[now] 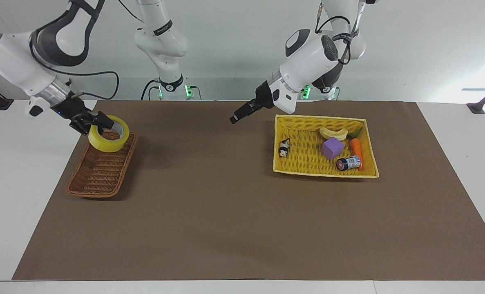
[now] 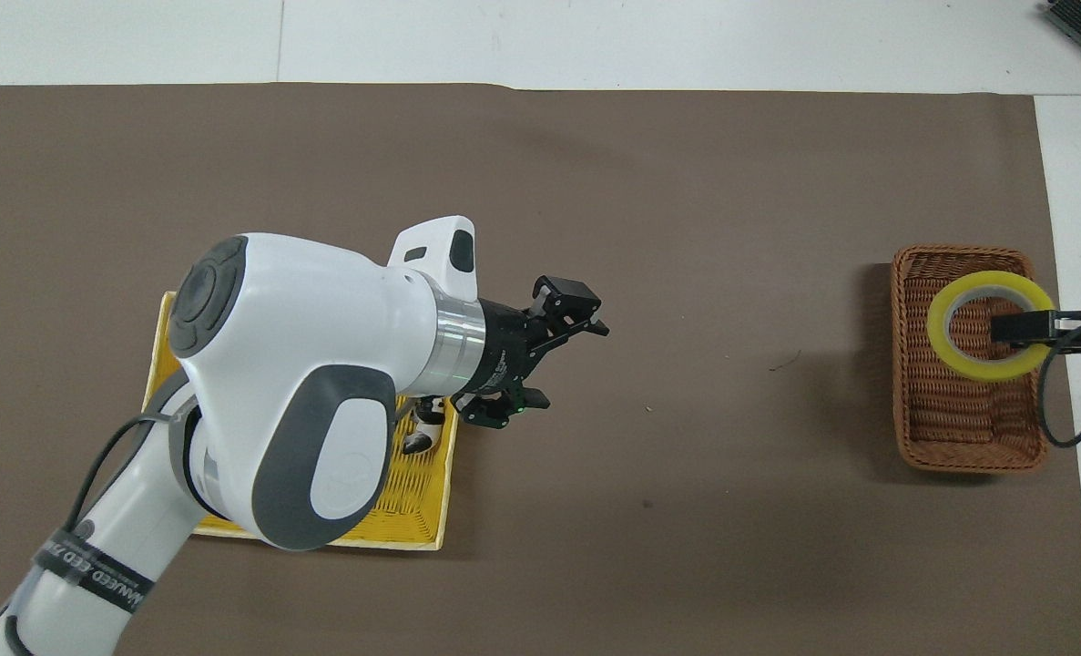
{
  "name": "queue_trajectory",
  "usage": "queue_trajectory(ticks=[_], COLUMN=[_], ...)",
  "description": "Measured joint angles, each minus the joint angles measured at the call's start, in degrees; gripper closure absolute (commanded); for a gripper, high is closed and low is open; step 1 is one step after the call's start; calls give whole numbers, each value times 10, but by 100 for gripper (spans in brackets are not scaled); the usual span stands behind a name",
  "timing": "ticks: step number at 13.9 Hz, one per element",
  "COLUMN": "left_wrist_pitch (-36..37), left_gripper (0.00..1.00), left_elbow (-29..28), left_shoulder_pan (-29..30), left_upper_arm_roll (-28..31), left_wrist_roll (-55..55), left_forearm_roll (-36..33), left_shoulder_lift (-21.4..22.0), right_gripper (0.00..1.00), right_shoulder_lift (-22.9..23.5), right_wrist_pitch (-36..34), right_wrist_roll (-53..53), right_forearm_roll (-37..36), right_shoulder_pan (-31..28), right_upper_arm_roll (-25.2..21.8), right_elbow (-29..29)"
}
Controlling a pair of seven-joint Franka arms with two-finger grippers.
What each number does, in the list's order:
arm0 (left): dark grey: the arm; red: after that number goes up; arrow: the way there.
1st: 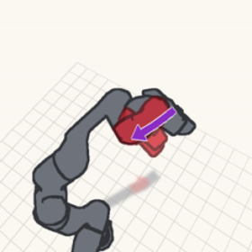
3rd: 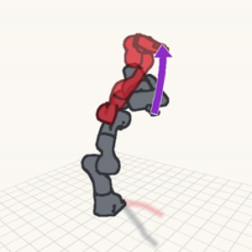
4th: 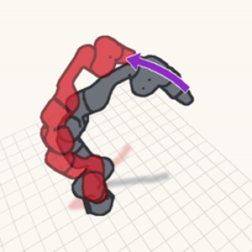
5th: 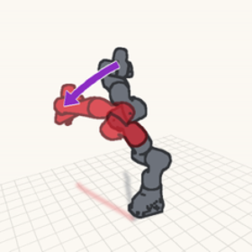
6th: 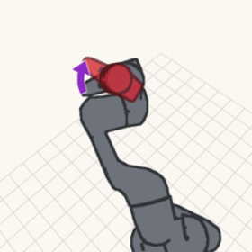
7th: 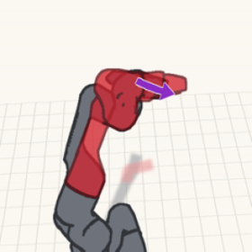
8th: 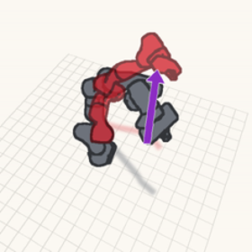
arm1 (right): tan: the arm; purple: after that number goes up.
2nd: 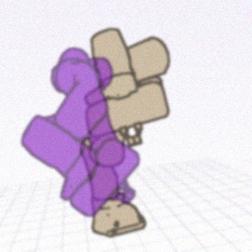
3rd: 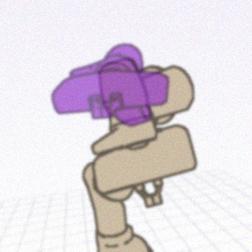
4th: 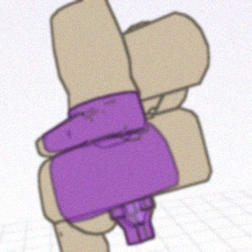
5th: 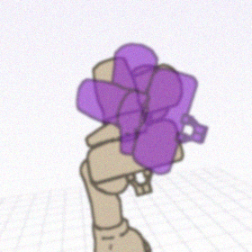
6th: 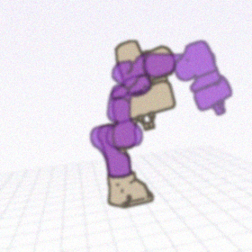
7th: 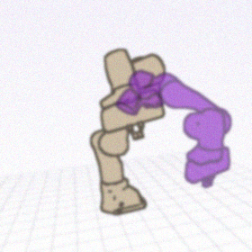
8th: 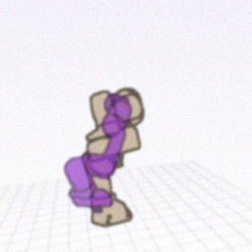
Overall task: Move tape to another basket
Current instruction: 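Carry the tape into the wicker basket while the left gripper withdraws, then release the tape in the wicker basket while the left arm retracts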
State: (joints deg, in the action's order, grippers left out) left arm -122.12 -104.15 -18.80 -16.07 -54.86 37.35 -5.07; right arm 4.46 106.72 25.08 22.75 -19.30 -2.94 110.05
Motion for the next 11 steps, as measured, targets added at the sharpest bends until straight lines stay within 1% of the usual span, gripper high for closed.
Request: queue_trajectory(ticks=[2, 5, 7, 10, 11], left_wrist_pitch=[27, 78, 116, 152, 166], left_gripper=[0, 0, 0, 0, 0], left_elbow=[0, 8, 20, 40, 48], left_shoulder_pan=[24, 75, 105, 112, 113], left_upper_arm_roll=[1, 1, 2, 2, 2], left_wrist_roll=[60, 142, 180, 213, 226], left_forearm_roll=[-39, -81, -128, -222, -241], left_shoulder_lift=[1, 5, 8, 18, 21], right_gripper=[100, 100, 100, 100, 100], right_shoulder_lift=[38, 61, 73, 99, 104], right_wrist_pitch=[8, 25, 28, 37, 39], right_wrist_roll=[24, 29, 29, 47, 52], right_forearm_roll=[0, 5, 26, 35, 35], right_shoulder_pan=[-24, -36, -40, -53, -54], right_upper_arm_roll=[-1, -1, -1, -1, -1], right_elbow=[0, 0, 0, 0, 0])
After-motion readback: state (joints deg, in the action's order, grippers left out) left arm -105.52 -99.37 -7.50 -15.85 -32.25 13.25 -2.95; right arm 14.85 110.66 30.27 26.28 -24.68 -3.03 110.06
